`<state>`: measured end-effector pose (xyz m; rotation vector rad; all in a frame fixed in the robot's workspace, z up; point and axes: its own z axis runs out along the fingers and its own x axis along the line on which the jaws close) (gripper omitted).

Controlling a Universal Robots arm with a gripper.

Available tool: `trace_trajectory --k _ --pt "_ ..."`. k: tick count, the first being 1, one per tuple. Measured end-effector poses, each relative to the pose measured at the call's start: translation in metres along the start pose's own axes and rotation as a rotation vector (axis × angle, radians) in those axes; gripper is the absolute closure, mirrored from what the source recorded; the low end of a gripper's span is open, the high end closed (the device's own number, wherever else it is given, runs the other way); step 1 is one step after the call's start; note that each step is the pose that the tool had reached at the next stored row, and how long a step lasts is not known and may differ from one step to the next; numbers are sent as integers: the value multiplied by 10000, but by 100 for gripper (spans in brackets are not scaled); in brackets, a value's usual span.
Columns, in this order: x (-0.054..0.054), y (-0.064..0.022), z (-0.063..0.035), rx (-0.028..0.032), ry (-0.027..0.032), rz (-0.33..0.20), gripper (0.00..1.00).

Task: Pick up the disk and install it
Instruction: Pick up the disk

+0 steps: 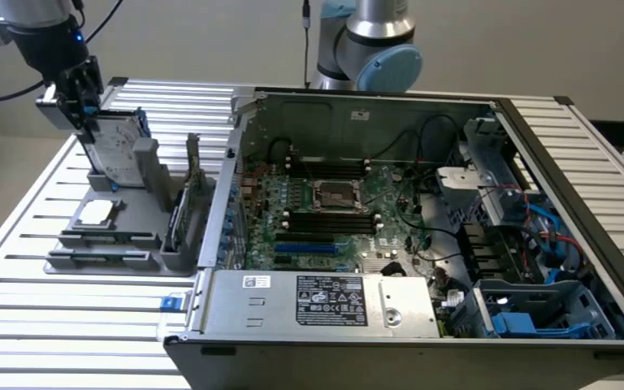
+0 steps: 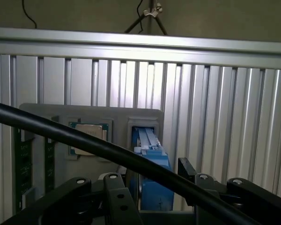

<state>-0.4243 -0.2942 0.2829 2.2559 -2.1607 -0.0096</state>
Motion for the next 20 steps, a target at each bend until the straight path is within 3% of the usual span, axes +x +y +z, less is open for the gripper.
trace_trajectory --k 8,10,13,17,20 --pt "-1 0 16 0 19 0 46" --pt "-1 0 16 -1 19 1 48" --pt "-1 0 16 0 20 0 62" --pt "-1 0 17 0 20 1 62" --pt "-1 0 18 1 56 16 62"
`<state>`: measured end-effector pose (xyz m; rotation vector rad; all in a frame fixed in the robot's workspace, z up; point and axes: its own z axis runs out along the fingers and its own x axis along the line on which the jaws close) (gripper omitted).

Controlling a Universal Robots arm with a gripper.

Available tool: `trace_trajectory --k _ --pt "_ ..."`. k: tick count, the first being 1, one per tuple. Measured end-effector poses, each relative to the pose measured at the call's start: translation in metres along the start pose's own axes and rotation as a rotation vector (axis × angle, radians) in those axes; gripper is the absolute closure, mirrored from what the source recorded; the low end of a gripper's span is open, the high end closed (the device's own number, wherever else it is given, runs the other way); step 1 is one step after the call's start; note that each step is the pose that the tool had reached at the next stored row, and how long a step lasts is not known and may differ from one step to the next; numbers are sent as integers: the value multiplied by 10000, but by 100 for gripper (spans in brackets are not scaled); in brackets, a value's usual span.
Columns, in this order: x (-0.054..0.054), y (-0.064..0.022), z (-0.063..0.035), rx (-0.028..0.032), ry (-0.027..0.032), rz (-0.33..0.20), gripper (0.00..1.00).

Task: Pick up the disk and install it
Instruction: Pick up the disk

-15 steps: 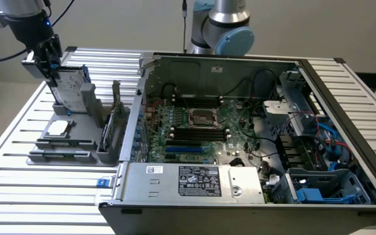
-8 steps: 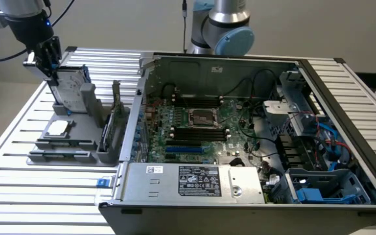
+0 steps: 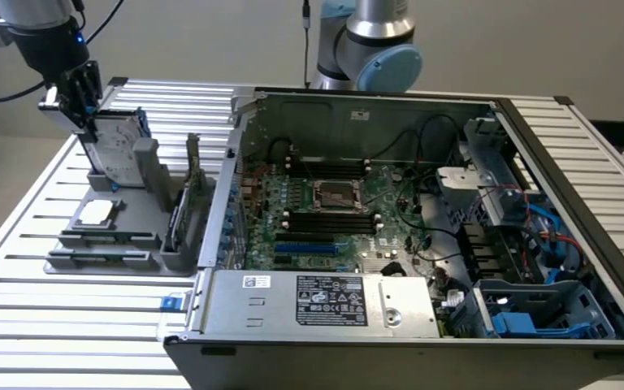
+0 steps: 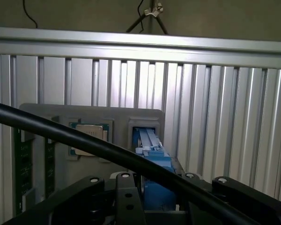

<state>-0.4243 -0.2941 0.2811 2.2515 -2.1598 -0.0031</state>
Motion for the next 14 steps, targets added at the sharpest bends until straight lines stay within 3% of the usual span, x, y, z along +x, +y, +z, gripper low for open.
trace_trajectory --k 6,9,14 --pt "0 0 0 -10 182 35 62" --pt "0 0 0 -13 239 35 67" --pt "1 0 0 -15 317 37 67"
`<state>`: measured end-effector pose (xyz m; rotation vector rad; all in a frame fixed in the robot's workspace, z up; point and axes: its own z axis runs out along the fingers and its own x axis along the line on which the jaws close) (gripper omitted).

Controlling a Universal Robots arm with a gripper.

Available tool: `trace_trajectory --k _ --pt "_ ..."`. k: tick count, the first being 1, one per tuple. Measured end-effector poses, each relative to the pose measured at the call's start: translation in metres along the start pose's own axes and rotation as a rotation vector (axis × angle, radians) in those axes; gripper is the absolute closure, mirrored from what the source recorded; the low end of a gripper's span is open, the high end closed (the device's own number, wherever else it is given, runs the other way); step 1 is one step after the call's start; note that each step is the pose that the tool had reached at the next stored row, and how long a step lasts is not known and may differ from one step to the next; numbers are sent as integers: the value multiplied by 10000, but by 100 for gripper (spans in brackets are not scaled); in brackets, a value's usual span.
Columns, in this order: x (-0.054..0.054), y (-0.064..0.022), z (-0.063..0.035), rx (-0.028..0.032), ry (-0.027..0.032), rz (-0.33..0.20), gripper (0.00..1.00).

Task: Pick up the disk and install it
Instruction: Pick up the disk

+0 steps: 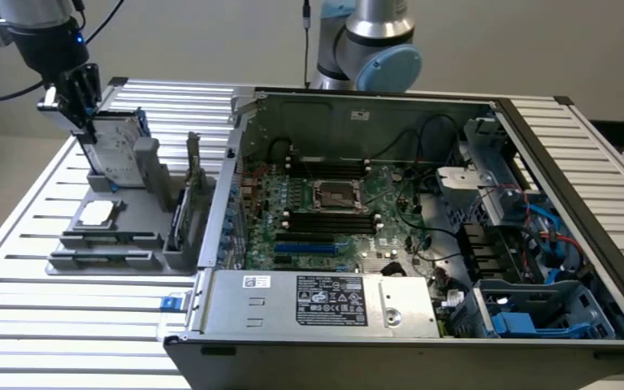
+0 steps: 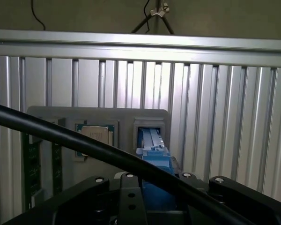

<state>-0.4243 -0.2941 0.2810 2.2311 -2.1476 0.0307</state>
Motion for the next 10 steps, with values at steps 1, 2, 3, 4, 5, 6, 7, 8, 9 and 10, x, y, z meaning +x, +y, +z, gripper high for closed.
trace_trajectory --k 1,2,3,4,5,6,7,8,9,10 --pt "0 0 0 -1 5 1 67" --pt "0 0 0 -1 9 7 67" --pt "0 0 0 -1 9 7 67" --pt "0 0 0 -1 9 7 67" --pt "0 0 0 -1 9 6 67" --pt "0 0 1 -1 8 6 67" --pt "0 0 0 -1 9 7 67" --pt "0 0 0 -1 9 6 67" --pt "0 0 0 -1 8 6 67" --pt "0 0 0 -1 9 7 67"
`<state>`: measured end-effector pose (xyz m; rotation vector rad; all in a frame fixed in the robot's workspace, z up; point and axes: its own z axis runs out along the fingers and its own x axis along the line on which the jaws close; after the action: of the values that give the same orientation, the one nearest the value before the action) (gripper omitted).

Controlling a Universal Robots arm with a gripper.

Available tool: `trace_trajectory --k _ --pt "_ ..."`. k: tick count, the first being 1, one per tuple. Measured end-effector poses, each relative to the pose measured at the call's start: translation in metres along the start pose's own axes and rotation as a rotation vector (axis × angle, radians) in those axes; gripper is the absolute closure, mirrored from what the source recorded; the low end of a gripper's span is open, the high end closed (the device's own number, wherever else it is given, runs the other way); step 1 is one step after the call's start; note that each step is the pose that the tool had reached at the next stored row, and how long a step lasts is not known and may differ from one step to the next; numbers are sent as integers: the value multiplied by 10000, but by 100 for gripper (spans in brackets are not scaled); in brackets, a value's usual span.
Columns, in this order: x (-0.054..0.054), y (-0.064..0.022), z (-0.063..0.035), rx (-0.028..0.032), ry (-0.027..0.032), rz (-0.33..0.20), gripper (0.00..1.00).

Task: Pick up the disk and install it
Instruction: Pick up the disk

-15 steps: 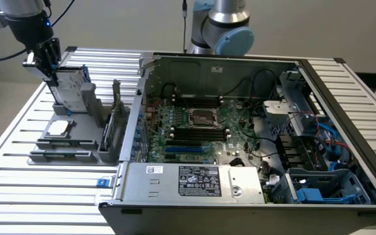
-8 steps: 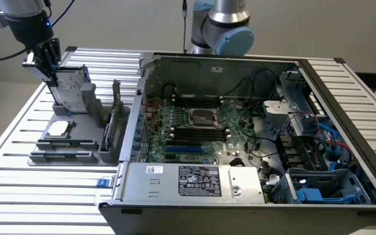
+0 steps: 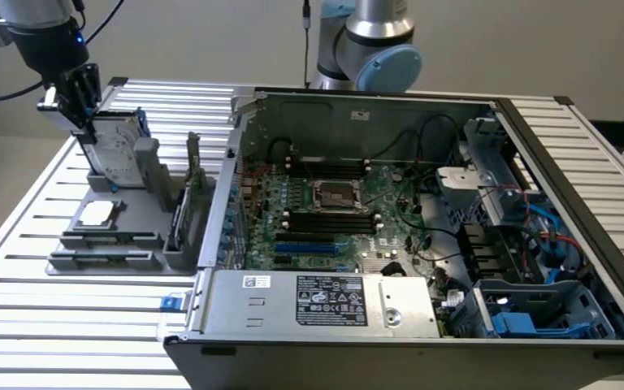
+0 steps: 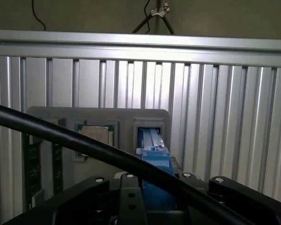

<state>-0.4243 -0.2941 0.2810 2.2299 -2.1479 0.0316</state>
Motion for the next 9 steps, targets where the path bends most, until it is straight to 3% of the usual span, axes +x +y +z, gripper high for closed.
trace_trajectory --k 4,9 --pt "1 0 -13 1 0 0 67" --pt "5 2 -109 -1 0 0 67"
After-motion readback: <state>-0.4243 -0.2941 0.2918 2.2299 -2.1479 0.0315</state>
